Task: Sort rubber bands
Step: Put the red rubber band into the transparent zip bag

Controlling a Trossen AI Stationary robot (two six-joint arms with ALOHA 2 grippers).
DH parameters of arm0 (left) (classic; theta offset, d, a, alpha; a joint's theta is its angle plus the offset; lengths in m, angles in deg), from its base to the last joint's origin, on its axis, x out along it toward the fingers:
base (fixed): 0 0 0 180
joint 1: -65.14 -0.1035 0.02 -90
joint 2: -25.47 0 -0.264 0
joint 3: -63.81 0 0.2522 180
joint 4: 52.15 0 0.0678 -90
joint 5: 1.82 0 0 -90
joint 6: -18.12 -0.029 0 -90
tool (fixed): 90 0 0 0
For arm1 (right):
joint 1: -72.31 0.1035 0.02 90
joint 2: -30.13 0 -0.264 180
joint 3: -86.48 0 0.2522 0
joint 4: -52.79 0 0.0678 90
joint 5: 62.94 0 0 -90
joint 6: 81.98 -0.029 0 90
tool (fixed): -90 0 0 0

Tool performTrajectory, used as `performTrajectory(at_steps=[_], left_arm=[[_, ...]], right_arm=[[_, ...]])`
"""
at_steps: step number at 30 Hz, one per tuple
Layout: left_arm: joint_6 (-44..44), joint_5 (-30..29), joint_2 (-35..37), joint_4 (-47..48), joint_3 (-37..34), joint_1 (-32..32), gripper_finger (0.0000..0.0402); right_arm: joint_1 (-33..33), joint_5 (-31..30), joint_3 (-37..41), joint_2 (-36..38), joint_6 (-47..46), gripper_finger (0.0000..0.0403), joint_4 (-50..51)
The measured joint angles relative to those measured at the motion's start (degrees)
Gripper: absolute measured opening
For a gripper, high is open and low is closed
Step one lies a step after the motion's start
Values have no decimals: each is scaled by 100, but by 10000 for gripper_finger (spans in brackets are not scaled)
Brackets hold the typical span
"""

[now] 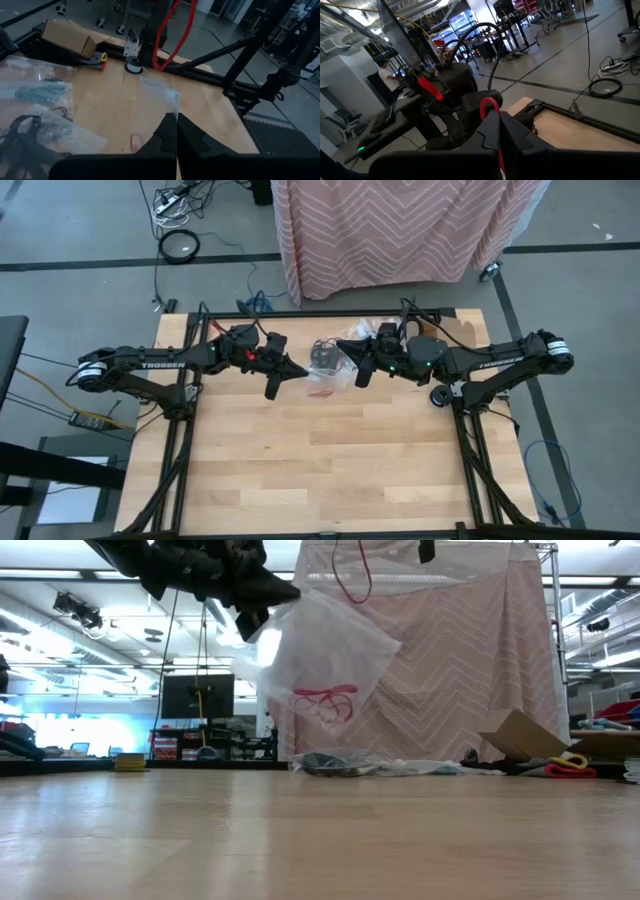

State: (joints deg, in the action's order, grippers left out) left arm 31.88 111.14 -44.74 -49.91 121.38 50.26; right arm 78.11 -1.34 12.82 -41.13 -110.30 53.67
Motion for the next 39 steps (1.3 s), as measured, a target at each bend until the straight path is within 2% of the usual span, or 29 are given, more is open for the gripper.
performTrajectory(at_steps=[24,34,39], left_arm=[[177,1,0,-596,0,-1,1],[341,167,-1,-929,234,-1,1],[300,299,0,-926,489,-1,1]], right_arm=[[0,125,0,0,-67,0,180],[0,359,0,2,-692,0,1502],[0,787,0,2,-815,0,1749]])
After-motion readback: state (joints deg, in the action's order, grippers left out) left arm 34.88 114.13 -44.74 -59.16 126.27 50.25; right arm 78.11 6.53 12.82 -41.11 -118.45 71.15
